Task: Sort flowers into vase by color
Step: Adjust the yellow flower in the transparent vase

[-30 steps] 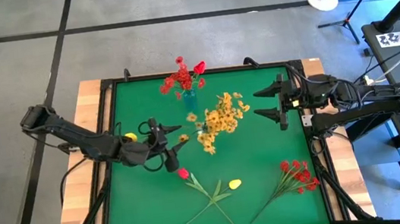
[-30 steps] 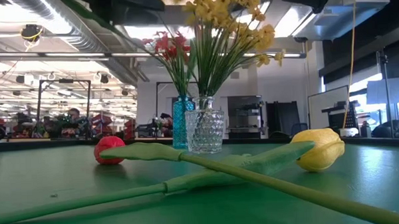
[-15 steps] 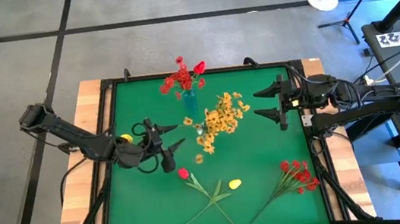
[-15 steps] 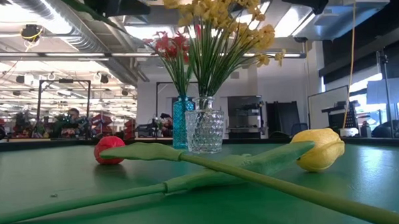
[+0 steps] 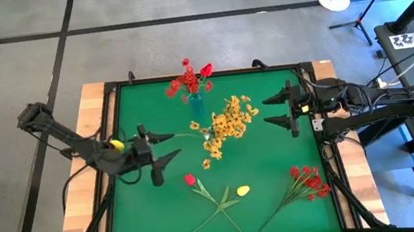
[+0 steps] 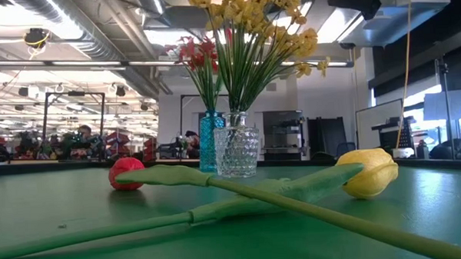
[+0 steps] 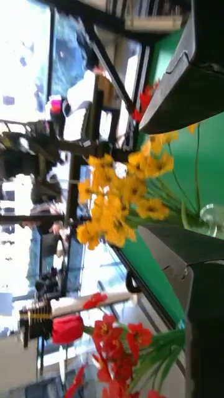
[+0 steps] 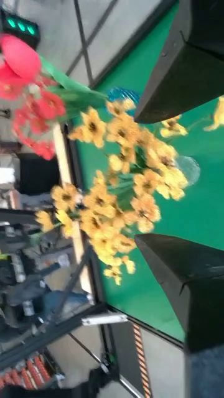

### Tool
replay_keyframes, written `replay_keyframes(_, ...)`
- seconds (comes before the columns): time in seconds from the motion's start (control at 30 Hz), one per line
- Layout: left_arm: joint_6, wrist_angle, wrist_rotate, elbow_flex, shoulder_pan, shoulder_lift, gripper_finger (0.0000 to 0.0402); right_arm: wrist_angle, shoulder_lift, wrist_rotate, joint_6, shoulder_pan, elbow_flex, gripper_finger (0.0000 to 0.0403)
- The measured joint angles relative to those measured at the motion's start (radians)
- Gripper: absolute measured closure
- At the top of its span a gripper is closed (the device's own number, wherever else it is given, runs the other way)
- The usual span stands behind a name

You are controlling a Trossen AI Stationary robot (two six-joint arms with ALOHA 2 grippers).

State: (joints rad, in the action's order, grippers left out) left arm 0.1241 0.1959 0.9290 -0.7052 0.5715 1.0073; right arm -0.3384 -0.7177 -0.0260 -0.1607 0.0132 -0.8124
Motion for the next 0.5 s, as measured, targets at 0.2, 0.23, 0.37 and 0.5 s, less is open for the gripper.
replay_keyframes(0.2, 0.004, -0.061, 0.002, -0.001, 0.048, -0.039, 0.0157, -0.127, 0.0, 0.099, -0.011, -0.001, 0.0, 0.01)
replay_keyframes(0.23, 0.012, -0.078, 0.005, -0.001, 0.052, -0.045, 0.0157, -0.144, 0.0, 0.099, -0.023, -0.001, 0.0, 0.01)
replay_keyframes(0.37, 0.096, -0.197, 0.004, -0.001, 0.057, -0.072, 0.0157, -0.209, 0.0, 0.128, -0.086, 0.0, 0.0, 0.01)
replay_keyframes(0.5, 0.235, -0.341, -0.026, -0.001, 0.057, -0.081, 0.0157, -0.268, -0.008, 0.183, -0.143, -0.001, 0.0, 0.01)
